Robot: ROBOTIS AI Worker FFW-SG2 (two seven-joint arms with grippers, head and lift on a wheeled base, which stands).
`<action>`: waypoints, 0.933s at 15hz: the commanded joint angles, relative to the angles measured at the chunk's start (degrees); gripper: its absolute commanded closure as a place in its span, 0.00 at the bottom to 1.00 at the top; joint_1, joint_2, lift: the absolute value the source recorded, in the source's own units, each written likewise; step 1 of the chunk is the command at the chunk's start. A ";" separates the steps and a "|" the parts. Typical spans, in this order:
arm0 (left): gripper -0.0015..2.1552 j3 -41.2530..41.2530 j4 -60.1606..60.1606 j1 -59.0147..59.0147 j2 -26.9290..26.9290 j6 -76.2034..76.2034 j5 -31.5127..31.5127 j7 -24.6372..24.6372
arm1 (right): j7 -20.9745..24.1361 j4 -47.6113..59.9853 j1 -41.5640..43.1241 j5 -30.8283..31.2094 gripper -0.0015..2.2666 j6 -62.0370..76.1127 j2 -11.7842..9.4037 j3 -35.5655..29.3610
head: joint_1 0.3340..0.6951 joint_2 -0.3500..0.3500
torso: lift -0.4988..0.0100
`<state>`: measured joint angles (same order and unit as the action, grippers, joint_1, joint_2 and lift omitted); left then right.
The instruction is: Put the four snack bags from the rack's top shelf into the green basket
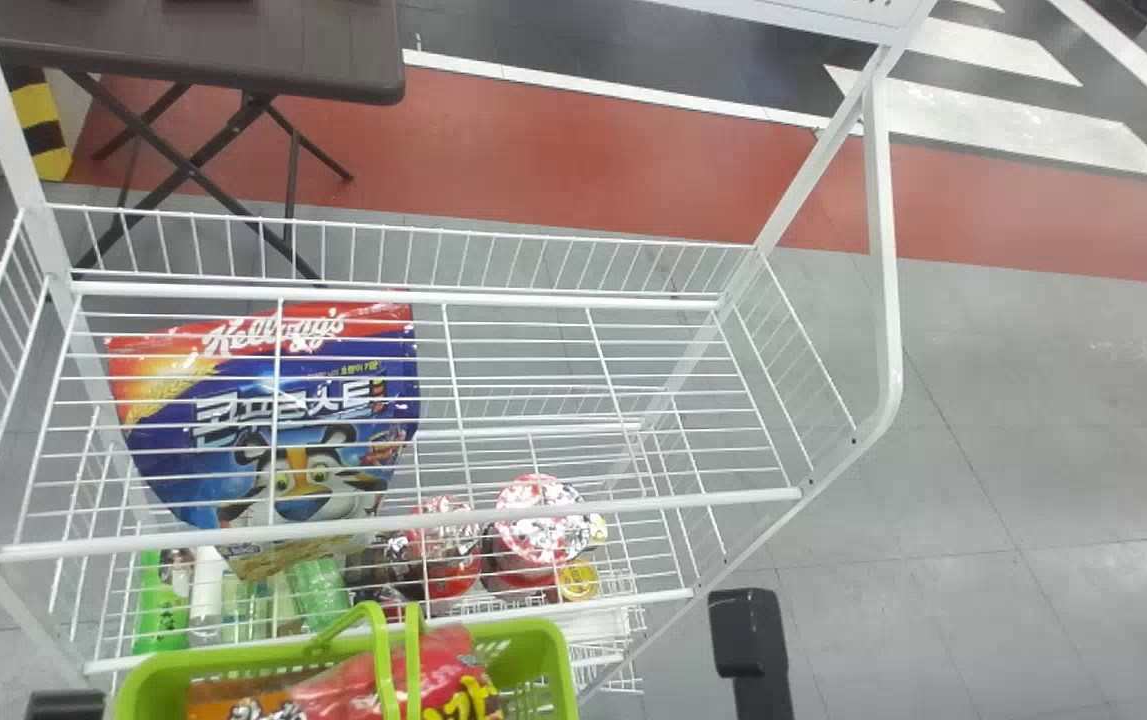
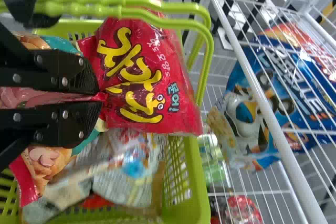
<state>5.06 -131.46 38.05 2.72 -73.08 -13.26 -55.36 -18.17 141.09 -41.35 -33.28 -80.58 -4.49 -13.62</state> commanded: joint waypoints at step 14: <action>1.00 0.04 -0.20 0.09 0.00 0.00 -0.01 0.08 | 1.20 2.44 0.22 2.08 0.03 -0.41 -0.08 -5.80 | 1.00 0.00 | 0.98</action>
<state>5.12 -131.66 38.14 2.72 -73.02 -13.26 -55.29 -17.03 142.57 -41.00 -31.11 -81.01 -4.66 -18.86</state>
